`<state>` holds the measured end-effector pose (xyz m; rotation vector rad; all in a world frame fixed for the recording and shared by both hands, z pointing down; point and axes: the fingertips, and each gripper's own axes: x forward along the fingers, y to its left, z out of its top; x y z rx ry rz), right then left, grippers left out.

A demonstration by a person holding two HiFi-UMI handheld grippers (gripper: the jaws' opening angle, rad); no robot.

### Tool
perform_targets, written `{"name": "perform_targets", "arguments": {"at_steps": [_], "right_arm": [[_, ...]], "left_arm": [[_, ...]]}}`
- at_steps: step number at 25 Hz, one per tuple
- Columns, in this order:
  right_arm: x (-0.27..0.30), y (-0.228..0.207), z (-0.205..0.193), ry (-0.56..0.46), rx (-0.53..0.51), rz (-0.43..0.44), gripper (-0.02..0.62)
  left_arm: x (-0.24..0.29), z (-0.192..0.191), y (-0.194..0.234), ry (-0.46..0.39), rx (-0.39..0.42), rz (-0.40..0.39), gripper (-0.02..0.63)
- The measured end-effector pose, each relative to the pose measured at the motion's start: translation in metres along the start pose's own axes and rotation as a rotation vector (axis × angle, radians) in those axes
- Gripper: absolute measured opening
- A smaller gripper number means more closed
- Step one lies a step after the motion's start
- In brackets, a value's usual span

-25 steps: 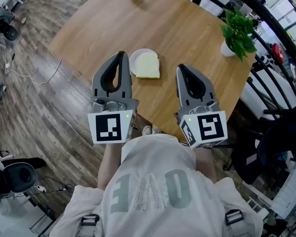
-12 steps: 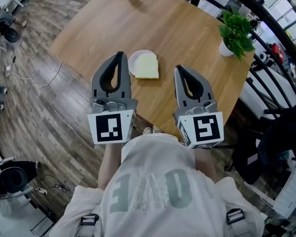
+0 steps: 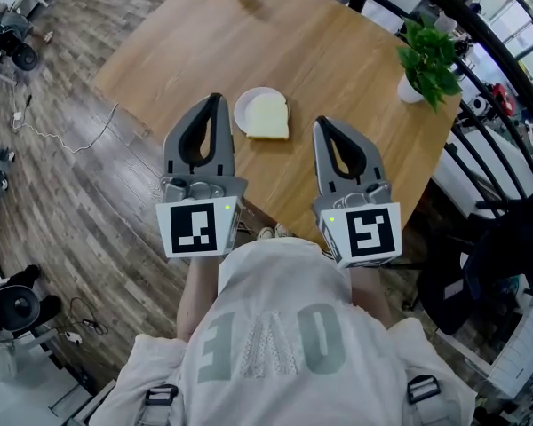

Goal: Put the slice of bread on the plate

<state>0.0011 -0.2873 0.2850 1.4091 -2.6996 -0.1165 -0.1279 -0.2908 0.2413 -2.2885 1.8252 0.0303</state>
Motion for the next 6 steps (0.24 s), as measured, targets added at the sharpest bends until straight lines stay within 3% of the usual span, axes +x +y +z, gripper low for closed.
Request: {"name": "perform_targets", "arguments": {"at_steps": [6], "right_arm": [[-0.0053,0.0025,-0.0007,0.003,-0.006,-0.005,0.015]], "left_arm": [[-0.0051,0.0002,-0.0004,-0.002,-0.012,-0.004,0.008]]}}
